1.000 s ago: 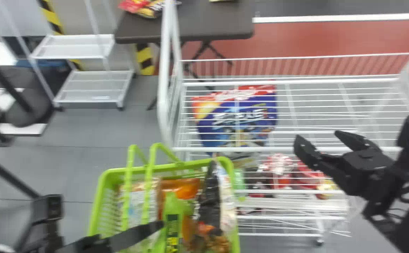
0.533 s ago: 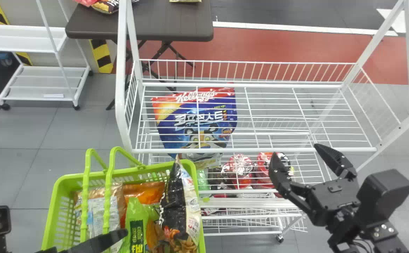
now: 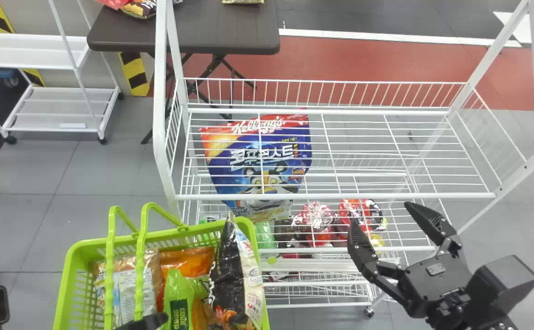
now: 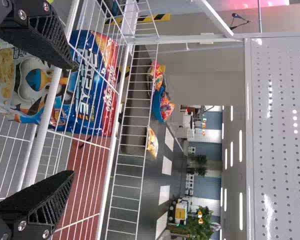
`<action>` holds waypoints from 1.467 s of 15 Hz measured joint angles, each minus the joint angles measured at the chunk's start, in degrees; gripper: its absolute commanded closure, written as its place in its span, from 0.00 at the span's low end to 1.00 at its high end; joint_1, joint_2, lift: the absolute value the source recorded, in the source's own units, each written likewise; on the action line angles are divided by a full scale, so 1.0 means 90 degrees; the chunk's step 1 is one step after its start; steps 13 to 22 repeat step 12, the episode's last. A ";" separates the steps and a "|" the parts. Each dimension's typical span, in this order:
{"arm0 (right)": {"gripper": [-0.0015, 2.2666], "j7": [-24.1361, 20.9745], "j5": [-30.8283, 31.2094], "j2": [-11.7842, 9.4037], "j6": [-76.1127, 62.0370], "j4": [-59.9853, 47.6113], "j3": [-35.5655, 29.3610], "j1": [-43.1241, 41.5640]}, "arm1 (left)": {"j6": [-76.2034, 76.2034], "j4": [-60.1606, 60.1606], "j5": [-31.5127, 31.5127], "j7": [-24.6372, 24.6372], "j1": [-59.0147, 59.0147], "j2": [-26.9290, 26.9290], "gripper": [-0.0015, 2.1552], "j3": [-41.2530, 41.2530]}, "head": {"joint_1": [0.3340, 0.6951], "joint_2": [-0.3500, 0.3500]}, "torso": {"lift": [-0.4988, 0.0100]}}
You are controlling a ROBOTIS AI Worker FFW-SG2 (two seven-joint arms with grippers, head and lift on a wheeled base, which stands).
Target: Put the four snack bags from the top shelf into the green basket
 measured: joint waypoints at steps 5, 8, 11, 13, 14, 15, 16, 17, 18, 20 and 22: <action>0.03 -0.0070 0.0070 0.0000 -0.0007 0.0003 -0.0036 0.0021 | 0.0015 -0.0028 -0.0007 0.0000 0.0083 0.0005 1.00 0.0040 | 1.00 0.40 | 0.98; 0.03 -0.0070 0.0043 0.0000 -0.0007 0.0007 -0.0041 0.0022 | 0.0015 -0.0058 -0.0029 0.0000 0.0115 0.0005 1.00 0.0044 | 1.00 0.39 | 0.98; 0.03 -0.0070 -0.0003 0.0000 0.0003 0.0013 -0.0046 0.0029 | 0.0015 -0.0086 -0.0063 0.0000 0.0133 0.0000 1.00 0.0041 | 1.00 0.39 | 0.98; 0.03 -0.0070 -0.0008 0.0000 0.0009 0.0013 -0.0048 0.0031 | 0.0015 -0.0094 -0.0066 0.0000 0.0143 0.0000 1.00 0.0041 | 1.00 0.39 | 0.98; 0.03 -0.0070 -0.0008 0.0000 0.0009 0.0013 -0.0048 0.0031 | 0.0015 -0.0094 -0.0066 0.0000 0.0143 0.0000 1.00 0.0041 | 1.00 0.39 | 0.98; 0.03 -0.0070 -0.0008 0.0000 0.0009 0.0013 -0.0048 0.0031 | 0.0015 -0.0094 -0.0066 0.0000 0.0143 0.0000 1.00 0.0041 | 1.00 0.39 | 0.98; 0.03 -0.0070 -0.0008 0.0000 0.0009 0.0013 -0.0048 0.0031 | 0.0015 -0.0094 -0.0066 0.0000 0.0143 0.0000 1.00 0.0041 | 1.00 0.39 | 0.98; 0.03 -0.0070 -0.0008 0.0000 0.0009 0.0013 -0.0048 0.0031 | 0.0015 -0.0094 -0.0066 0.0000 0.0143 0.0000 1.00 0.0041 | 1.00 0.39 | 0.98; 0.03 -0.0070 -0.0008 0.0000 0.0009 0.0013 -0.0048 0.0031 | 0.0015 -0.0094 -0.0066 0.0000 0.0143 0.0000 1.00 0.0041 | 1.00 0.39 | 0.98; 0.03 -0.0070 -0.0008 0.0000 0.0009 0.0013 -0.0048 0.0031 | 0.0015 -0.0094 -0.0066 0.0000 0.0143 0.0000 1.00 0.0041 | 1.00 0.39 | 0.98; 0.03 -0.0070 -0.0008 0.0000 0.0009 0.0013 -0.0048 0.0031 | 0.0015 -0.0094 -0.0066 0.0000 0.0143 0.0000 1.00 0.0041 | 1.00 0.39 | 0.98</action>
